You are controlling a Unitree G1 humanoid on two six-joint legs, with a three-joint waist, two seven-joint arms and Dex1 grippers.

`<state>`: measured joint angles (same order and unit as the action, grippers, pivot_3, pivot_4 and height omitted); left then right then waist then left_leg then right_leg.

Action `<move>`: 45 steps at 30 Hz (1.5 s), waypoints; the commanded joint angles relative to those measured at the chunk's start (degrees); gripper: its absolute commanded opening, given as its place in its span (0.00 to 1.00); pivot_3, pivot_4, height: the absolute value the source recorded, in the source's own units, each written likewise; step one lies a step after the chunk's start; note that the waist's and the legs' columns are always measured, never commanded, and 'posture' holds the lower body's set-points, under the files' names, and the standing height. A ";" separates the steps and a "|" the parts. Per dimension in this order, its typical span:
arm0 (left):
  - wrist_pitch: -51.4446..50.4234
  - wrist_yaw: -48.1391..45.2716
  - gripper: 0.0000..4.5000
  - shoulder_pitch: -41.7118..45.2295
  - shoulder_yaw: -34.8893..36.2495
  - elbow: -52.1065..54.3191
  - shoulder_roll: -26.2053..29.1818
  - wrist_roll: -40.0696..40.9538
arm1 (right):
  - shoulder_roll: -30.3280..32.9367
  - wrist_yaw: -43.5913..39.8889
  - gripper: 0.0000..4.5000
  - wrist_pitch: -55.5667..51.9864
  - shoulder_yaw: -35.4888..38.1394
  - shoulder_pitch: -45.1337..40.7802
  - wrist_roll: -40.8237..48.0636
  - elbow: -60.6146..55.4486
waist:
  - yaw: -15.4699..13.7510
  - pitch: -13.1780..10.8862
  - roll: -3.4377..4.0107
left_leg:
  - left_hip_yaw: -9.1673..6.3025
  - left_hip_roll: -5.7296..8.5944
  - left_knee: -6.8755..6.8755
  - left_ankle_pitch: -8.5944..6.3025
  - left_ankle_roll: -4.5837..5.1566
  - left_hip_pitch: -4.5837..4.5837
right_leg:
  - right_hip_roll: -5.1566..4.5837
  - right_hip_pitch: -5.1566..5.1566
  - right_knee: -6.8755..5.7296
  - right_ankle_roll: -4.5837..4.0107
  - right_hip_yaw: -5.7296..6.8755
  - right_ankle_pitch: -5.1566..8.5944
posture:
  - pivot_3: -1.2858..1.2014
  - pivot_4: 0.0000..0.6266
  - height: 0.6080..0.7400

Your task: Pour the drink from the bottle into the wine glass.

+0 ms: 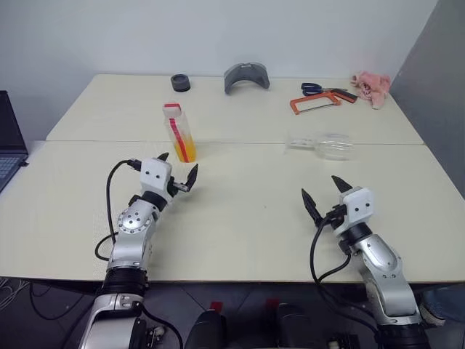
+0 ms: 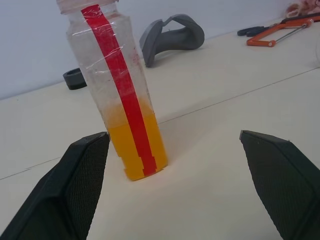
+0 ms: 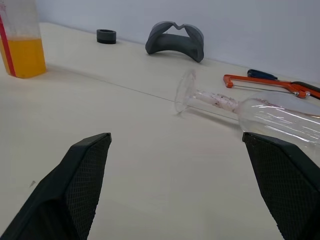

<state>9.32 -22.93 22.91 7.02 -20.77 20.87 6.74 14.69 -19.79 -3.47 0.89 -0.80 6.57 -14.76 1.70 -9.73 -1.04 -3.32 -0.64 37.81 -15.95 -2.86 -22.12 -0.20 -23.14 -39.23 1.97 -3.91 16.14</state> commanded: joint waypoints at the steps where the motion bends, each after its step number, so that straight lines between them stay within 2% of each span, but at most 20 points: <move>1: -0.25 0.74 0.99 1.35 0.90 1.77 -0.27 0.98 | 2.10 -4.22 1.00 -4.10 -1.21 -0.51 4.10 -6.29 | 0.00 0.00 0.00 | 0.00 0.00 0.00 0.00 0.00 0.00 | 0.00 0.00 0.00 0.00 0.00 0.00 | 0.52 0.24 1.00; 6: -3.32 4.92 0.99 3.05 1.05 2.86 -1.65 -0.28 | 6.45 -9.63 1.00 -13.37 -2.39 -4.01 10.20 -12.00 | -0.01 -0.01 -0.02 | -0.11 0.02 0.05 0.00 0.00 -0.05 | 0.00 0.02 0.01 0.00 0.09 0.00 | 0.52 0.24 1.00; 11: -5.79 10.19 0.99 4.74 0.81 2.92 -2.05 -2.91 | 9.65 -9.55 1.00 -18.69 -3.53 -7.38 8.59 -12.93 | -0.01 0.00 -0.03 | -0.23 0.06 0.08 0.00 0.00 -0.11 | 0.00 0.02 0.02 0.00 0.18 0.00 | 0.52 0.24 1.00; 21: -10.17 15.36 0.99 10.91 2.21 -1.42 -3.42 -1.79 | 9.60 -9.72 1.00 -23.25 -4.25 -10.57 10.17 -14.14 | -0.05 0.00 -0.03 | -0.42 0.07 0.15 0.01 0.00 -0.30 | -0.05 -0.01 0.03 0.00 0.34 -0.01 | 0.52 0.24 1.00; 32: -7.39 12.88 0.99 21.18 1.15 -16.77 -1.11 -3.32 | 10.09 -11.31 1.00 -26.44 -4.44 -12.23 12.84 -16.95 | -0.03 -0.01 -0.04 | -0.56 0.19 0.19 0.01 -0.01 -0.43 | -0.05 -0.04 0.10 0.00 0.51 -0.01 | 0.52 0.24 1.00; 45: -2.53 13.19 0.99 30.28 0.80 -29.71 -1.72 -4.68 | 9.75 -12.29 1.00 -27.94 -5.05 -16.06 14.31 -16.94 | -0.01 -0.01 -0.04 | -0.75 0.33 0.24 0.02 -0.02 -0.56 | -0.07 -0.05 0.13 -0.02 0.73 -0.02 | 0.52 0.24 1.00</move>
<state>4.71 -10.33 50.99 8.09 -50.26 18.84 2.70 24.49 -32.07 -31.93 -4.33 -15.88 20.34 -30.31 1.69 -9.74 -1.08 -4.09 -0.29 38.05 -15.94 -2.89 -22.69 -0.27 -23.19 -39.10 1.95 -3.16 16.12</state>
